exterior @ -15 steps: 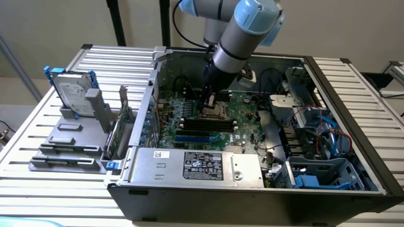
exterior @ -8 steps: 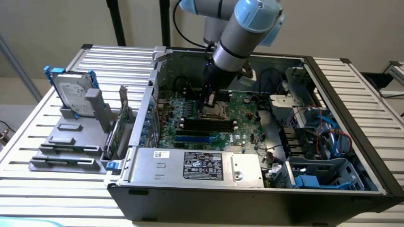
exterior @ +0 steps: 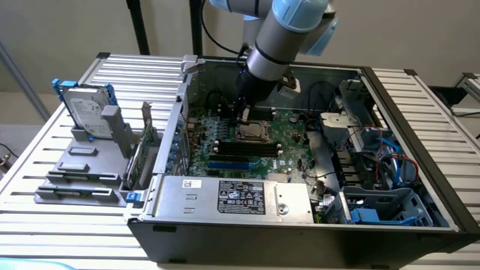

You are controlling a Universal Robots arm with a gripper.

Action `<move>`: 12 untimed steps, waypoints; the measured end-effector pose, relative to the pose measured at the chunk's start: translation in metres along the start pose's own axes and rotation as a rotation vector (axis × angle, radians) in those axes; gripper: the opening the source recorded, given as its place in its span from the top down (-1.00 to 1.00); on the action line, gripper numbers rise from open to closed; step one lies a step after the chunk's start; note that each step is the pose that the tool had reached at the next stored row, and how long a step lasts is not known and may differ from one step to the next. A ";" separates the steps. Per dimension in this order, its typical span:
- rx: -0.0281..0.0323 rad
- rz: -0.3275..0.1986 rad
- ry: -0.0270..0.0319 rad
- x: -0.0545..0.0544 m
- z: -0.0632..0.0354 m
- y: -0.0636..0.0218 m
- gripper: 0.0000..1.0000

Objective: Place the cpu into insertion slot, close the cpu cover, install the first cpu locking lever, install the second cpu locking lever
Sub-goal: 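Close the cpu cover, then install the first cpu locking lever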

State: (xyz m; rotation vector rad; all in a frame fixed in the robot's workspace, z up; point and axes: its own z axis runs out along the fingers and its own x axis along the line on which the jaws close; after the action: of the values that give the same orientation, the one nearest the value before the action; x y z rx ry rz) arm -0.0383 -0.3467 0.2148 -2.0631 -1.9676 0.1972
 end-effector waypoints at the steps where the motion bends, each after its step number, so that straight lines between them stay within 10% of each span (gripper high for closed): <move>1: 0.0001 0.000 0.0002 -0.001 0.0007 -0.0030 0.79; 12: 0.0002 -0.001 0.0028 -0.003 0.0017 -0.0080 0.79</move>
State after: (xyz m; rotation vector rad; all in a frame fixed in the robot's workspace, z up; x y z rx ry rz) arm -0.0467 -0.3497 0.2152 -2.0611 -1.9668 0.1942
